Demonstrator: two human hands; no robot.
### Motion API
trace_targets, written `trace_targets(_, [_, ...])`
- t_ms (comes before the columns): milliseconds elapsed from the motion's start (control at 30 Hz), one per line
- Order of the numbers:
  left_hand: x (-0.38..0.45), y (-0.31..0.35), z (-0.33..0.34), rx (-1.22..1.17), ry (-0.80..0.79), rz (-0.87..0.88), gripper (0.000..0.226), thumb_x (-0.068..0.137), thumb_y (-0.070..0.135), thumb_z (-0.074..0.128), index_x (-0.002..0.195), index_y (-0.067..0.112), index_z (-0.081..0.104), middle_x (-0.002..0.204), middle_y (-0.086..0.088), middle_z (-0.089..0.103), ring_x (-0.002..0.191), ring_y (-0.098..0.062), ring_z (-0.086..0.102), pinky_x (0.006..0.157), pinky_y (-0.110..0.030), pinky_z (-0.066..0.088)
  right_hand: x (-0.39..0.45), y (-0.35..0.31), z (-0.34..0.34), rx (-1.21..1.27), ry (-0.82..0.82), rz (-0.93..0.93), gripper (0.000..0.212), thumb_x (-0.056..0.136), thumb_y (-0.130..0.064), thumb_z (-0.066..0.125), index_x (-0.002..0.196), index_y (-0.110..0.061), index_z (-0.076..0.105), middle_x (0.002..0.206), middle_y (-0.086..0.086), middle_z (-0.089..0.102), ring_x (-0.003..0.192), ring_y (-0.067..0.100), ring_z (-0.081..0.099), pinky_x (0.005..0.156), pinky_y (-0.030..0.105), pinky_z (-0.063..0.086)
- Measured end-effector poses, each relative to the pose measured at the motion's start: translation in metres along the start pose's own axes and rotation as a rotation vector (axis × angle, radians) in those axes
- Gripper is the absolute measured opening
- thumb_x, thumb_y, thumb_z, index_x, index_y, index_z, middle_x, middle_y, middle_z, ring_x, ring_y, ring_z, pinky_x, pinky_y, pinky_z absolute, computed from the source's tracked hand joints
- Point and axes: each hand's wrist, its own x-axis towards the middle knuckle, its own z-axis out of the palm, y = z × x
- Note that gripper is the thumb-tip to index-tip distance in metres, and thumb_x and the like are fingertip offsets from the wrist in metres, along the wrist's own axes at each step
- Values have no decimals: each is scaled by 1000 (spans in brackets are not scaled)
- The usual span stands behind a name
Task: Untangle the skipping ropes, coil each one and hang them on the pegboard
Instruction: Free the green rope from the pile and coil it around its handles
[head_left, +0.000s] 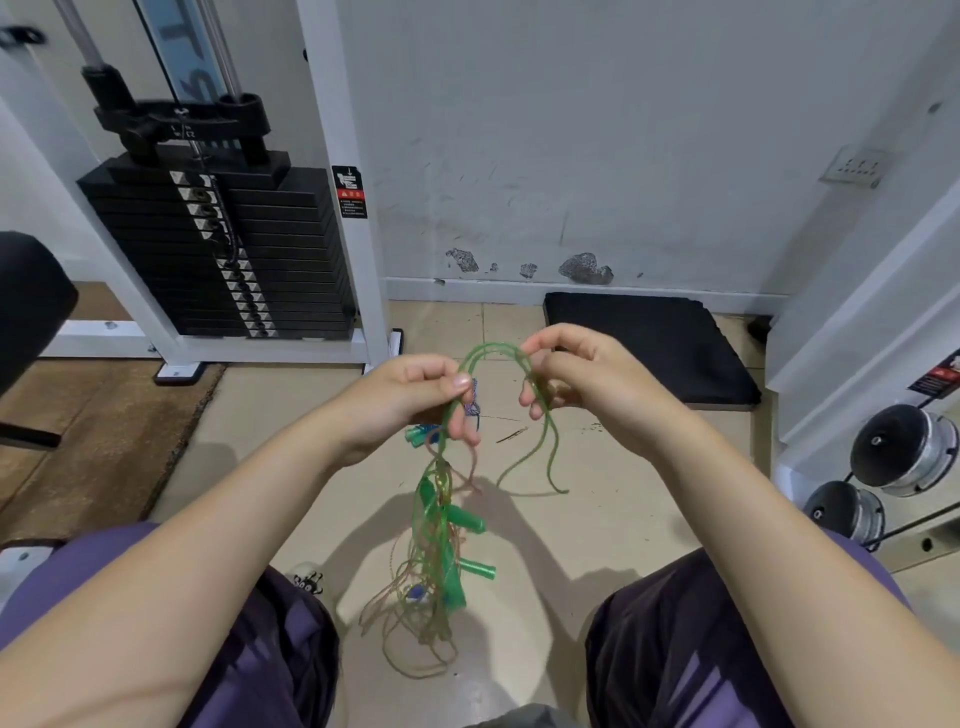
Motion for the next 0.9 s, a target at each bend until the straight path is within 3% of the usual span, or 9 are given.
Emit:
trace_targets(100, [-4, 4, 0, 0, -58, -28, 17, 89, 28, 61, 81, 14, 67, 50, 1, 42, 43, -15, 45, 55, -27, 45, 0, 2, 7, 16, -73, 81, 32, 91, -36, 61, 114, -16, 54, 91, 16, 69, 63, 29, 62, 67, 29, 51])
trace_targets(167, [-5, 3, 4, 52, -92, -58, 15, 86, 28, 65, 79, 17, 72, 52, 0, 39, 44, -11, 37, 46, -21, 34, -3, 4, 14, -52, -102, 101, 39, 86, -41, 70, 116, -21, 55, 99, 11, 67, 63, 26, 62, 65, 27, 52])
trace_targets(200, [-5, 3, 6, 91, -100, -70, 14, 87, 27, 67, 79, 18, 73, 53, -2, 41, 46, -12, 37, 45, -20, 32, -4, 5, 18, -82, -130, 94, 38, 86, -36, 72, 116, -20, 56, 93, 6, 67, 60, 23, 60, 60, 26, 51])
trace_targets(333, [-5, -1, 4, 250, -89, -113, 10, 92, 16, 68, 91, 7, 73, 60, -3, 62, 51, -12, 55, 49, -18, 40, -4, 8, 24, -306, -194, 64, 21, 86, -24, 74, 98, -9, 67, 51, -13, 50, 45, 3, 38, 44, 16, 29])
trace_targets(433, [-5, -2, -4, 334, -80, -152, 5, 88, 7, 72, 92, 10, 73, 73, -4, 74, 67, -11, 68, 66, -19, 51, -3, 6, 21, -524, -163, 38, 19, 83, -24, 78, 86, -6, 73, 41, -18, 44, 42, 0, 39, 44, 8, 27])
trace_targets(533, [-5, -3, -7, 406, -86, -204, 7, 85, 16, 76, 89, 10, 76, 79, -4, 77, 73, -6, 70, 70, -14, 50, -2, 7, 27, -521, -99, -2, 14, 82, -22, 78, 77, -10, 74, 42, -17, 47, 43, 0, 39, 47, 12, 30])
trace_targets(633, [-5, 1, -10, 399, -60, -186, 18, 87, 29, 74, 84, 12, 79, 82, 1, 77, 74, -3, 67, 67, -12, 48, 0, 6, 31, -356, 82, -146, 10, 85, -17, 74, 76, -16, 72, 48, -18, 54, 47, -2, 45, 50, 10, 33])
trace_targets(733, [-4, 7, -14, 402, -10, -161, 18, 88, 34, 72, 83, 18, 79, 79, 10, 75, 68, 3, 60, 60, -12, 44, 1, 5, 24, -197, 250, -264, 12, 89, -17, 69, 78, -16, 69, 53, -8, 54, 47, 3, 43, 49, 12, 34])
trace_targets(900, [-8, 11, -23, 458, 30, -149, 12, 87, 24, 74, 78, 18, 77, 67, 7, 71, 55, -2, 55, 55, -11, 43, 3, 11, 23, -259, 183, -201, 15, 92, -18, 66, 78, -17, 66, 64, 0, 61, 59, 8, 54, 63, 19, 43])
